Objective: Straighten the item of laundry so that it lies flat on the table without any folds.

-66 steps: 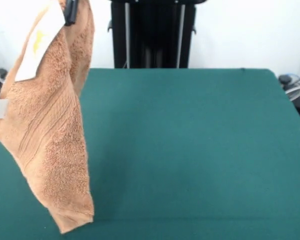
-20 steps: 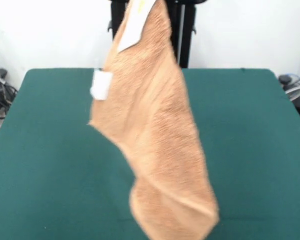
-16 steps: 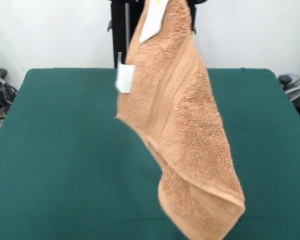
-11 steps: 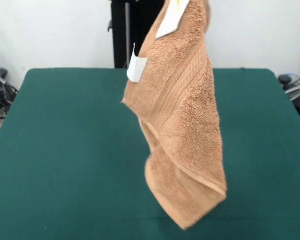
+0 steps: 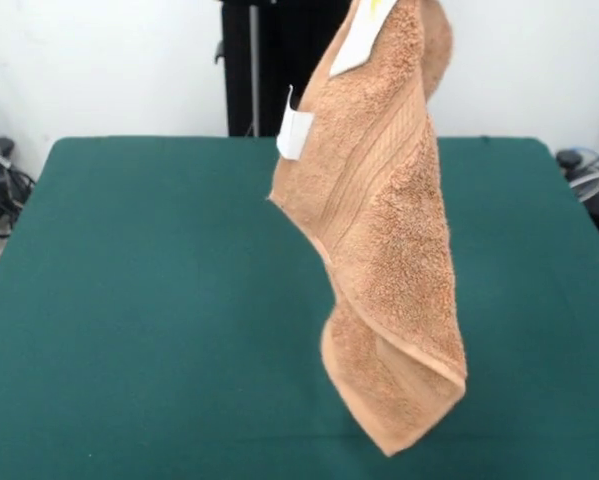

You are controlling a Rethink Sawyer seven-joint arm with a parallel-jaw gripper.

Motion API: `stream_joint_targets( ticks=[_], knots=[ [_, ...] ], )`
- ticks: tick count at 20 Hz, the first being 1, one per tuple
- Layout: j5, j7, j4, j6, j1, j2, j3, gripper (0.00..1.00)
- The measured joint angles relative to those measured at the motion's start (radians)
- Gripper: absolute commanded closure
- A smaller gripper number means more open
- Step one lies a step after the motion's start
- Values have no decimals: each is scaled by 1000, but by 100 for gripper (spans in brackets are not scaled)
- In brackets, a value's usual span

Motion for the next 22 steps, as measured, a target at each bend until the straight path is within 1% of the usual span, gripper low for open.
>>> stream_joint_targets(
  ticks=[4, 7, 10, 13, 14, 15, 19, 22],
  knots=[
    [8, 0, 0, -9, 20, 32, -39, 100],
    [16, 0, -1, -60, 43, 71, -83, 100],
    [5, 0, -7, -101, 44, 96, -109, 100],
    [-43, 0, -29, -126, 34, 119, -144, 100],
    [-90, 0, -54, -126, 23, 135, -172, 100],
    [-113, 0, -68, -123, 18, 143, -187, 100],
    [-188, -1, -130, -91, 11, 167, -245, 100],
    [-223, -4, -174, -56, 15, 184, -284, 100]
  ],
)
